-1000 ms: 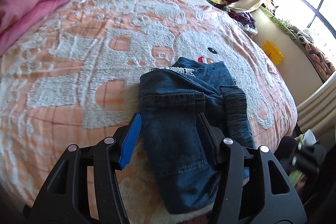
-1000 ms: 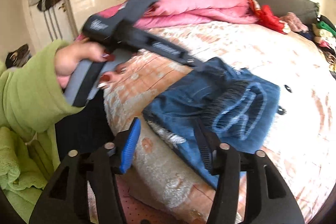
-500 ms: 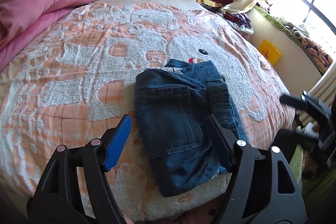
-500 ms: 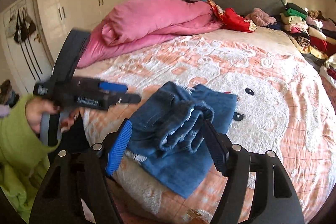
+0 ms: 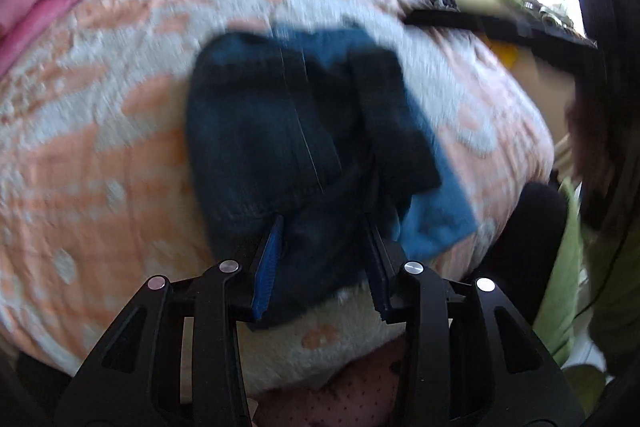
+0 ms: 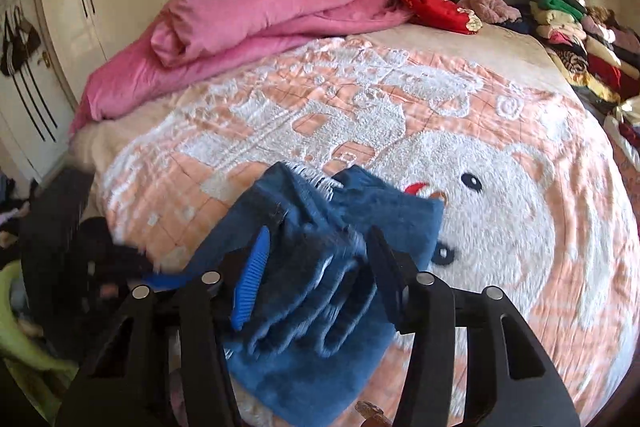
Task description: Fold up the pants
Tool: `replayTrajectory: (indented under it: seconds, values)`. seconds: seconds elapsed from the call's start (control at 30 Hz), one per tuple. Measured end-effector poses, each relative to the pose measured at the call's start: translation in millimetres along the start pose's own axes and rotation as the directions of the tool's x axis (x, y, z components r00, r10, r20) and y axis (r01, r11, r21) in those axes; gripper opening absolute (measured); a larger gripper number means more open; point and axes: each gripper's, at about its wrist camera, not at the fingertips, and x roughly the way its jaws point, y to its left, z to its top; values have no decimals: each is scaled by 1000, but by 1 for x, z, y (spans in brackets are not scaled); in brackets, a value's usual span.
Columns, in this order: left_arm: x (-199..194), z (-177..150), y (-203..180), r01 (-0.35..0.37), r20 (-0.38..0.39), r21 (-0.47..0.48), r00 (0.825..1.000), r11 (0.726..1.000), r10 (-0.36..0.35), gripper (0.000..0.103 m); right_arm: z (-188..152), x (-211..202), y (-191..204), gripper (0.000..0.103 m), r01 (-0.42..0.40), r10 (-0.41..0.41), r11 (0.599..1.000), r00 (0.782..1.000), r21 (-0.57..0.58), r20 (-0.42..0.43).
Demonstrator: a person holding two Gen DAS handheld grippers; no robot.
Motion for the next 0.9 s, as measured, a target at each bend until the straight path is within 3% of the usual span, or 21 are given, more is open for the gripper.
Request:
replayTrajectory:
  seconds: [0.1,0.27,0.3,0.33,0.37,0.4,0.53,0.73,0.9]
  values:
    - [2,-5,-9,-40,11,50,999,998,39,31,14,25,-1,48,31,-31,999,999,-18,-44]
    - [2,-3,-3,-8,11,25,1000,1000,8,31,26,69,4,48,4,-14,998,989,-62,-148]
    - [2,-3,-4,-8,12,26,1000,1000,8,31,26,77,7,45,6,-19,997,985,-77,-170]
    - [2,-3,-4,-8,11,26,1000,1000,7,31,25,91,8,28,32,-53,994,978,-103,-201]
    - [3,-3,-4,-6,12,26,1000,1000,6,31,24,100,9,21,70,-97,989,970,-127,-221]
    - [3,-2,-3,-4,13,25,1000,1000,3,31,22,113,8,21,124,-159,980,957,-155,-242]
    - [3,-1,0,4,19,20,1000,1000,-4,31,15,134,0,22,138,-160,985,950,-102,-267]
    - [3,-1,0,8,18,16,1000,1000,-8,32,13,131,-7,30,151,-161,987,956,-60,-244]
    - [4,-1,1,8,15,15,1000,1000,-8,32,19,105,-13,48,126,-121,992,975,16,-188]
